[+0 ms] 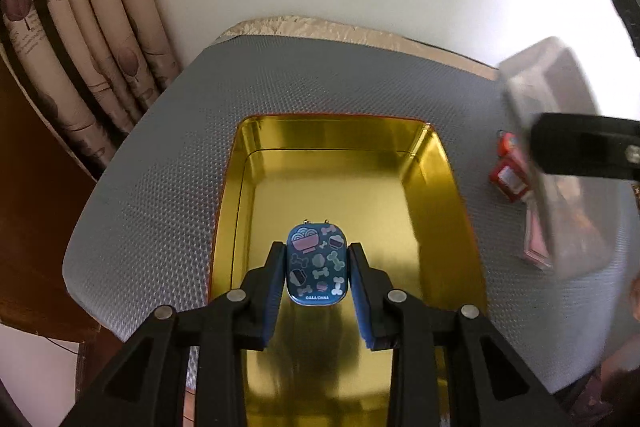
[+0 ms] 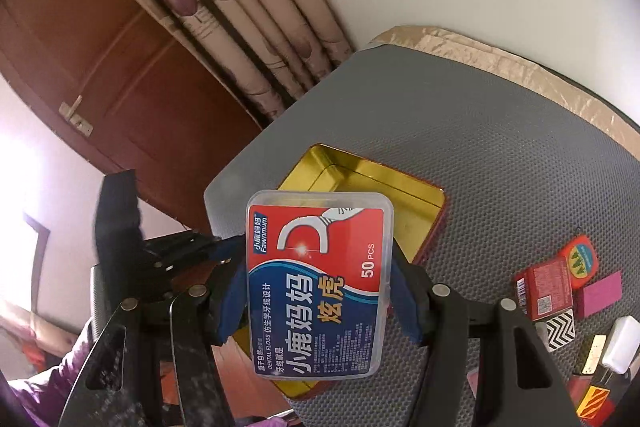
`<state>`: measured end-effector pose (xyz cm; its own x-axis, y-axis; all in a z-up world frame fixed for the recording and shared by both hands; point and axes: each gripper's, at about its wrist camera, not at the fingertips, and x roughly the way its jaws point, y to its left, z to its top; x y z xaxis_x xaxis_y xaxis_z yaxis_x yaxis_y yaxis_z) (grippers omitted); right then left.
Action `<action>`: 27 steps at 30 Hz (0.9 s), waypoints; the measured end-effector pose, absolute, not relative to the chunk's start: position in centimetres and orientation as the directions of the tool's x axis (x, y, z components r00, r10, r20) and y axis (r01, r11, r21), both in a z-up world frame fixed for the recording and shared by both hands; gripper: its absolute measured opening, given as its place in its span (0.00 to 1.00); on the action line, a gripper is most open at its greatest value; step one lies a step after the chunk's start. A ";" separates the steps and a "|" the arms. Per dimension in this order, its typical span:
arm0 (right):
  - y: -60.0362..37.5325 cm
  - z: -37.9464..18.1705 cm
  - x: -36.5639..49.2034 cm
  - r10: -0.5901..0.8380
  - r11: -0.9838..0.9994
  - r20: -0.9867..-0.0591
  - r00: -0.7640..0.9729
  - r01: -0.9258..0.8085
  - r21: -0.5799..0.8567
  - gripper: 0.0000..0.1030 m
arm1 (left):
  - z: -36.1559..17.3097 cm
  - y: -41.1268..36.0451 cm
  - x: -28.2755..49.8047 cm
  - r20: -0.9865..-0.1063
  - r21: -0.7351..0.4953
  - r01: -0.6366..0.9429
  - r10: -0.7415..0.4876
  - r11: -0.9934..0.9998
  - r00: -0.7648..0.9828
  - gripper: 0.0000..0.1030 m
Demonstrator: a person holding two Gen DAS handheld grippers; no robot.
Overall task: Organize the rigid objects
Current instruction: 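Carry the keychain with the left tool over the gold tin while the right tool carries the floss box there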
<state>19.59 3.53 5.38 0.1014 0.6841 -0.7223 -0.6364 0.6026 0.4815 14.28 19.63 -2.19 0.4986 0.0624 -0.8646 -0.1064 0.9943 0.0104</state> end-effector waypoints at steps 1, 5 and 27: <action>3.3 5.3 19.7 0.683 0.606 -0.723 0.105 -0.634 0.480 0.57 | -2.6 19.8 14.5 -0.866 0.019 -0.106 0.069 0.994 0.495 0.31; 3.2 5.2 20.0 0.682 0.614 -0.723 0.110 -0.623 0.485 0.57 | -3.7 19.8 15.4 -0.869 0.053 -0.106 0.098 0.993 0.485 0.31; 6.5 2.4 20.6 0.655 0.666 -0.752 0.075 -0.528 0.527 0.57 | 1.0 21.8 6.9 -0.820 0.003 -0.306 0.178 0.952 0.544 0.37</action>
